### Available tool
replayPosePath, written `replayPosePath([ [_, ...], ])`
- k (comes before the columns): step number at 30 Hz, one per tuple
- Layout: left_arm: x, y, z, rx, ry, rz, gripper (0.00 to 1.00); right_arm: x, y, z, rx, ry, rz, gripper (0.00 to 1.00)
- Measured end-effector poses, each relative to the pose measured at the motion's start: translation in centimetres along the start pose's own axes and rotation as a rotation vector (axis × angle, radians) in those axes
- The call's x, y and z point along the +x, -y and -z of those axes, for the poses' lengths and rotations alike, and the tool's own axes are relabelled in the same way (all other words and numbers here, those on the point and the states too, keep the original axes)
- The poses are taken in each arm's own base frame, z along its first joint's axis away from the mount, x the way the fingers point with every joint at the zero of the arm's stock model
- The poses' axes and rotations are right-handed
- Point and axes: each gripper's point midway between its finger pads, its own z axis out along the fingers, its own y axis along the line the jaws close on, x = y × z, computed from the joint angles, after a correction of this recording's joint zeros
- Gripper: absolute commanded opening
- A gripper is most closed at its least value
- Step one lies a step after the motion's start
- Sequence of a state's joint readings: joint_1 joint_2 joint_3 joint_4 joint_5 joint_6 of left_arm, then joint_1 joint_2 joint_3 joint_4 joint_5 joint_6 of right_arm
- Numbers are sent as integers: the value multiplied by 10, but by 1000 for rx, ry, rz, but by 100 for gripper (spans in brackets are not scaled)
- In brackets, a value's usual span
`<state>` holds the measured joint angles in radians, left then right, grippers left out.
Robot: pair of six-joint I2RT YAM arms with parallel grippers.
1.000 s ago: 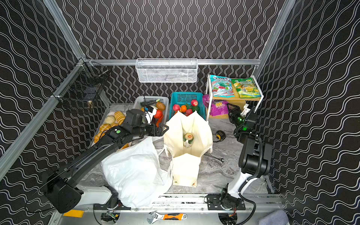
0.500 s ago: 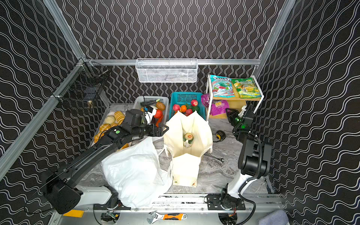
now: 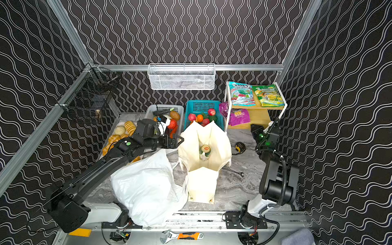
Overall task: Place the mixed food into the grocery bags and tie them
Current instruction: 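Grasp the purple snack bag on the lower shelf with the right gripper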
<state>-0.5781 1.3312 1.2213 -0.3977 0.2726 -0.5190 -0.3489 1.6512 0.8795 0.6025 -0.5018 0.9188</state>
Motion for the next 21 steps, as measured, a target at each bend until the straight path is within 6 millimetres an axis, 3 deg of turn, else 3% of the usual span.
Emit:
replayPosePath([
  [9,3,-2,0,-3,-4,2,99,5,-19,-16,-144,-76,-48,50],
  [21,3,-2,0,-3,-4,2,99,4,-26,-26,-220,-103,-67,49],
])
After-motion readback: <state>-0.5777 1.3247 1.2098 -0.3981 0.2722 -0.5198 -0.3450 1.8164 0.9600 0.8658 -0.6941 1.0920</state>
